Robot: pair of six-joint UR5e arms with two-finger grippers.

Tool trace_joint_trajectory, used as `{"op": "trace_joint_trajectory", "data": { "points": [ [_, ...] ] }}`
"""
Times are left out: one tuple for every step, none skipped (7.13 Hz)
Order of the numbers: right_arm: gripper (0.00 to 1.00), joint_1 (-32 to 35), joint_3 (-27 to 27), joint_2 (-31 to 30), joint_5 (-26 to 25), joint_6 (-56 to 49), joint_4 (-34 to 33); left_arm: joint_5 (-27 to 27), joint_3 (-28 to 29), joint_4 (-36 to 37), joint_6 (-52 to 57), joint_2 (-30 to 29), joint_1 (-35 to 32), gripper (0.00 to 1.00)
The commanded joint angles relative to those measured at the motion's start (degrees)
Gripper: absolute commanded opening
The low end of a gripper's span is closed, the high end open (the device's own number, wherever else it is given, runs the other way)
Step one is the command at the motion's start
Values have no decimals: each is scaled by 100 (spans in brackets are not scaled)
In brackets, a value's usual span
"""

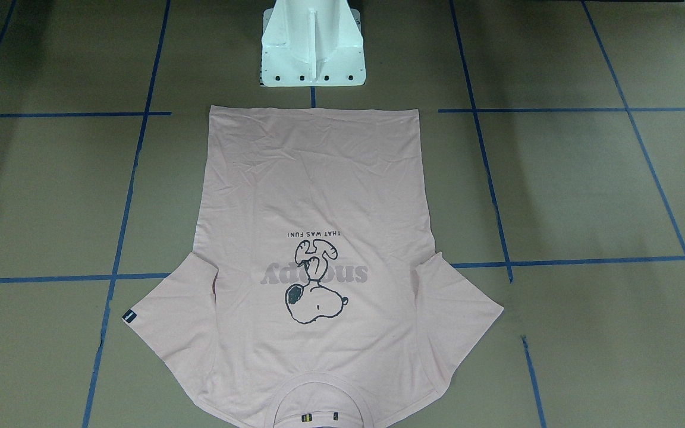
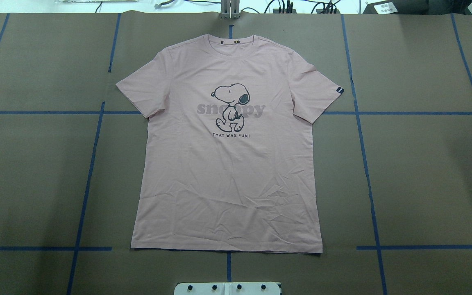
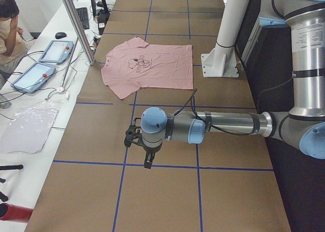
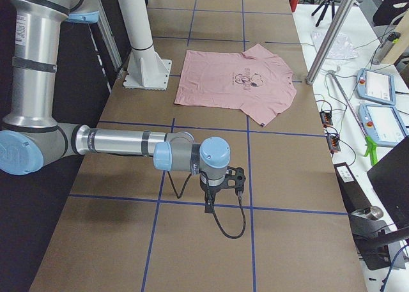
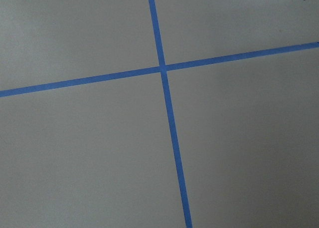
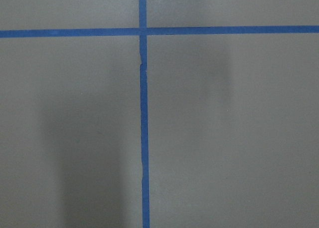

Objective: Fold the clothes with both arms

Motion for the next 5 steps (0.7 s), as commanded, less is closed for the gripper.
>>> {"op": "trace_joint_trajectory", "data": {
  "points": [
    [100,-5,11,0,0,2,9,0,0,0,3,-17,0,100],
    [100,-5,107,9,9,-7,9,0,0,-9,20,-17,0,100],
    [100,-5,160,17,44,11,113,9,9,-9,20,-17,0,100],
    [100,-109,195,26,62,11,514,9,44,-227,20,-17,0,100],
    [100,-302,152,52,-25,11,1432,0,53,-455,3,-35,0,100]
  ]
}}
